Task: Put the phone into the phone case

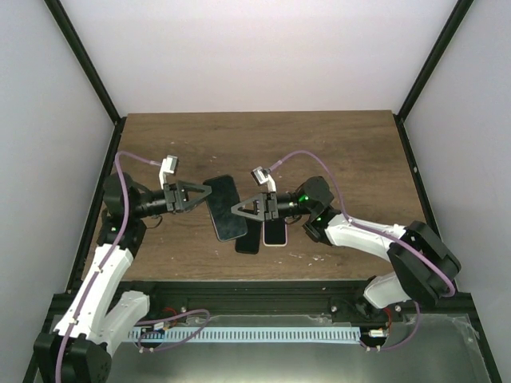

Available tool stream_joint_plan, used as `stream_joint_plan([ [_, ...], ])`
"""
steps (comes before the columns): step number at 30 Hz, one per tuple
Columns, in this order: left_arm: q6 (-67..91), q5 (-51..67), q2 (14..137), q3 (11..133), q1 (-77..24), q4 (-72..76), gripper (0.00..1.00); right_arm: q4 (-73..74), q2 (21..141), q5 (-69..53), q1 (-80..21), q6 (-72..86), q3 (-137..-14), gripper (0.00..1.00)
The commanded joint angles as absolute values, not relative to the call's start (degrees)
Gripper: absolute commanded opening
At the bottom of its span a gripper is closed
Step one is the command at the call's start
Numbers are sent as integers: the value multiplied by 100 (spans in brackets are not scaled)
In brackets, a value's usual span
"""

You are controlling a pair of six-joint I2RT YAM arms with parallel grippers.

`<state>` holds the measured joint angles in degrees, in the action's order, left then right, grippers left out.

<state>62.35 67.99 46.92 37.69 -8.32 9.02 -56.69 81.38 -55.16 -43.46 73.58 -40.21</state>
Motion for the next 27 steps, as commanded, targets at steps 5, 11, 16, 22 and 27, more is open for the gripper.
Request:
stream_joint_plan([
  [5,6907,6677,4401,3527,-949,2196,69,-6512,8020,-5542,-4307,7716,-4085,3],
  [11,7195,6554,4435,3445,-958,2529,42,-6350,7995,-5563,-4315,7691,-4124,3],
  [16,7155,6487,4481,3458,-969,2397,18,-6313,8013,-5546,-4330,7690,-4122,9],
  [22,6082,6272,4529,3914,-982,644,6,-6150,8132,-5513,-4397,7655,-4174,18],
  [27,5951,6201,4540,4030,-981,243,2,-6172,8127,-5442,-4395,7668,-4157,8],
])
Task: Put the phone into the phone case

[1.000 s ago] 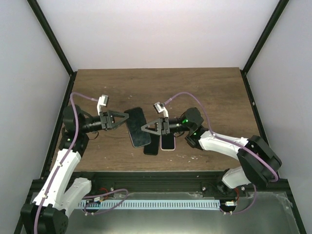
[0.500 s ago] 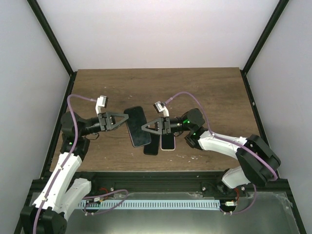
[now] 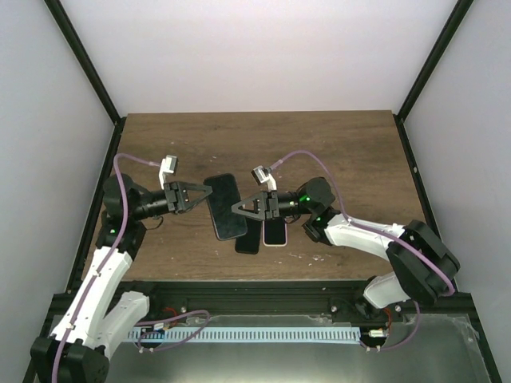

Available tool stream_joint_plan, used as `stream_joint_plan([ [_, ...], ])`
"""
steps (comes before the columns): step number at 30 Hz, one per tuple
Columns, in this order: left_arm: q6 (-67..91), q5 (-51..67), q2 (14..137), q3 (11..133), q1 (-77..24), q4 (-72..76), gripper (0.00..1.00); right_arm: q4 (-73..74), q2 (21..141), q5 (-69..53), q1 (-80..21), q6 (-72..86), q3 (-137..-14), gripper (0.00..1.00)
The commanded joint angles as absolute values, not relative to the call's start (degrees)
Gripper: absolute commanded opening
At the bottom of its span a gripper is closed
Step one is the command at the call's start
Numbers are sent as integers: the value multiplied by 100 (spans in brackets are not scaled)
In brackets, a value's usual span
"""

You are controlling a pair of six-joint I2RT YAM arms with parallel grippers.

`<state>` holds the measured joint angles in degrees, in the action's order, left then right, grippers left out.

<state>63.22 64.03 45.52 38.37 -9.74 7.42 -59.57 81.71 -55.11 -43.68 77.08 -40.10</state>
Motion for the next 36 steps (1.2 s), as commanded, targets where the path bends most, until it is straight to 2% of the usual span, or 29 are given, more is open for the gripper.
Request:
stream_joint_plan([
  [1,5993,6186,4536,4033,-982,253,1,-6166,8111,-5424,-4395,7669,-4156,7],
  [2,6032,6180,4523,4046,-980,266,2,-6154,8100,-5400,-4397,7665,-4149,6],
  [3,6095,6202,4519,4051,-984,313,8,-6149,8083,-5383,-4395,7681,-4141,5],
  [5,6283,6295,4501,4040,-981,528,32,-6214,8057,-5362,-4395,7736,-4120,4],
  [6,6396,6351,4470,4028,-977,687,39,-6290,8039,-5359,-4395,7798,-4108,4],
  [9,6733,6373,4371,3958,-983,1116,54,-6485,7989,-5348,-4396,7966,-4066,4],
  [10,6813,6368,4342,3949,-982,1230,56,-6514,7963,-5344,-4403,7993,-4063,4],
  [12,6926,6351,4297,3930,-984,1374,56,-6505,7916,-5339,-4403,7998,-4069,4],
  [15,6917,6290,4296,3936,-984,1366,49,-6477,7871,-5351,-4419,8001,-4085,4],
  [18,6867,6223,4347,3924,-981,1305,36,-6495,7851,-5368,-4437,8016,-4065,4],
  [21,6847,6182,4380,3910,-984,1302,17,-6479,7854,-5376,-4469,8003,-4024,5],
  [23,6713,6095,4380,3943,-983,1090,3,-6442,7852,-5382,-4474,7994,-4003,10],
  [24,6577,6074,4392,3997,-983,913,0,-6407,7858,-5375,-4474,7983,-3992,13],
  [27,6105,5962,4413,4185,-982,223,0,-6362,7866,-5324,-4472,7989,-3983,20],
  [30,5899,5946,4455,4265,-984,-56,0,-6330,7884,-5301,-4480,7973,-4015,18],
  [33,5956,5978,4463,4266,-982,-49,14,-6313,7868,-5218,-4474,7944,-4028,10],
  [36,5920,5986,4490,4333,-983,-170,35,-6004,7796,-4981,-4474,7805,-4126,6],
])
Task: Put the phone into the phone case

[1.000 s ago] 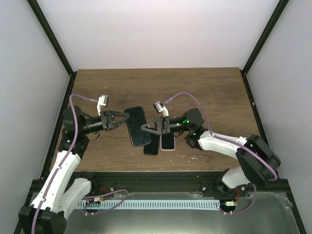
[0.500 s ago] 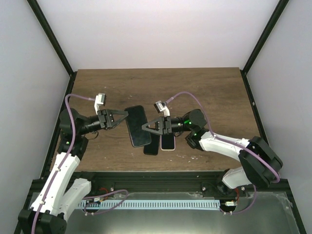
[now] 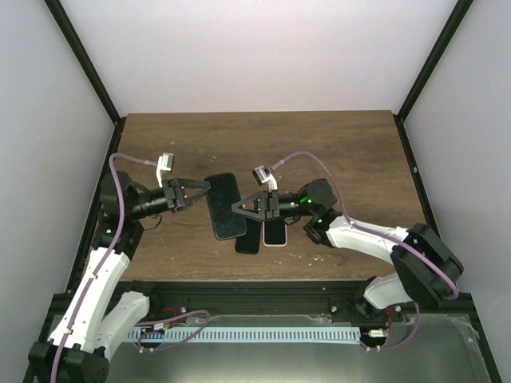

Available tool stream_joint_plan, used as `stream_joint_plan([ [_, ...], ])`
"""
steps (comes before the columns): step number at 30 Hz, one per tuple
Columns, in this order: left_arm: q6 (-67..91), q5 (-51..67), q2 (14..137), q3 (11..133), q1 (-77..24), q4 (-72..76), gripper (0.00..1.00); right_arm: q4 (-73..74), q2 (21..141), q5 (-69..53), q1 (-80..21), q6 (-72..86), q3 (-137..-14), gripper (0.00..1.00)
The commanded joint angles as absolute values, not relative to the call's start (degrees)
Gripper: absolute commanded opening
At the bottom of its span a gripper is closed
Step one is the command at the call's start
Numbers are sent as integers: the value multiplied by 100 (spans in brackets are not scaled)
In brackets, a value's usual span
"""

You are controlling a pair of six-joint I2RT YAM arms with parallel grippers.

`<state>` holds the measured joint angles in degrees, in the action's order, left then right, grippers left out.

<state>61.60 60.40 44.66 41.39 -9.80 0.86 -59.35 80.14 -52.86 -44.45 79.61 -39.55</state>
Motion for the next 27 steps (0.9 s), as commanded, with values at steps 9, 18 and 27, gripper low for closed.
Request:
stream_joint_plan([
  [9,6181,6283,4458,3956,-983,40,56,-4881,7660,-4192,-4434,7362,-4501,5],
  [18,6117,6571,4530,3612,-1031,-42,44,-4670,7822,-3626,-4275,7302,-4550,5],
  [27,6043,6612,4596,3347,-1119,-125,43,-4814,8025,-3447,-4211,7474,-4534,5],
])
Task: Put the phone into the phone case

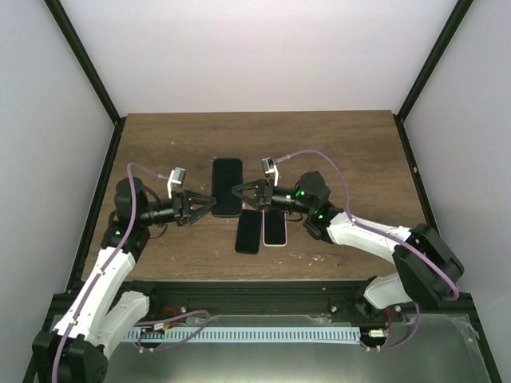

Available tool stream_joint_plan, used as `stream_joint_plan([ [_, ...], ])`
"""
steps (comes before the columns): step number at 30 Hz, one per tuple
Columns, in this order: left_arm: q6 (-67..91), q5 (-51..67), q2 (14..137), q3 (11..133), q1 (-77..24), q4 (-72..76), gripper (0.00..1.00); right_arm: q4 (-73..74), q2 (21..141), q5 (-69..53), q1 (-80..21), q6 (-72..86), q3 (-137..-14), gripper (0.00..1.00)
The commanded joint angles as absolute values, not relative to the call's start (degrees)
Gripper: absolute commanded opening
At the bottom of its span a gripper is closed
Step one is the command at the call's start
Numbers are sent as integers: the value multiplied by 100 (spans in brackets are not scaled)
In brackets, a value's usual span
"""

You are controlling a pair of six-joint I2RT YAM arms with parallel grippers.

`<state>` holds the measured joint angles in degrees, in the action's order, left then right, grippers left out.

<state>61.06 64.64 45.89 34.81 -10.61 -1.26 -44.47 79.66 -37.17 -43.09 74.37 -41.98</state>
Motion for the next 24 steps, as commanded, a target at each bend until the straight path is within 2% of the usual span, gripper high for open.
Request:
stream_joint_plan([
  [1,6065,6617,4603,3334,-1125,-86,41,-4808,8046,-3438,-4208,7489,-4536,5],
  [7,6074,6636,4712,3333,-1145,-44,32,-4853,8162,-3360,-4175,7572,-4526,5],
  [13,6070,6636,4812,3285,-1165,-10,26,-4895,8281,-3371,-4166,7624,-4560,5],
  [20,5908,6548,4889,3328,-1163,-209,0,-4885,8350,-3424,-4171,7636,-4525,5],
  [24,5573,6414,4961,3466,-1162,-694,0,-4628,8292,-3439,-4168,7468,-4502,5],
])
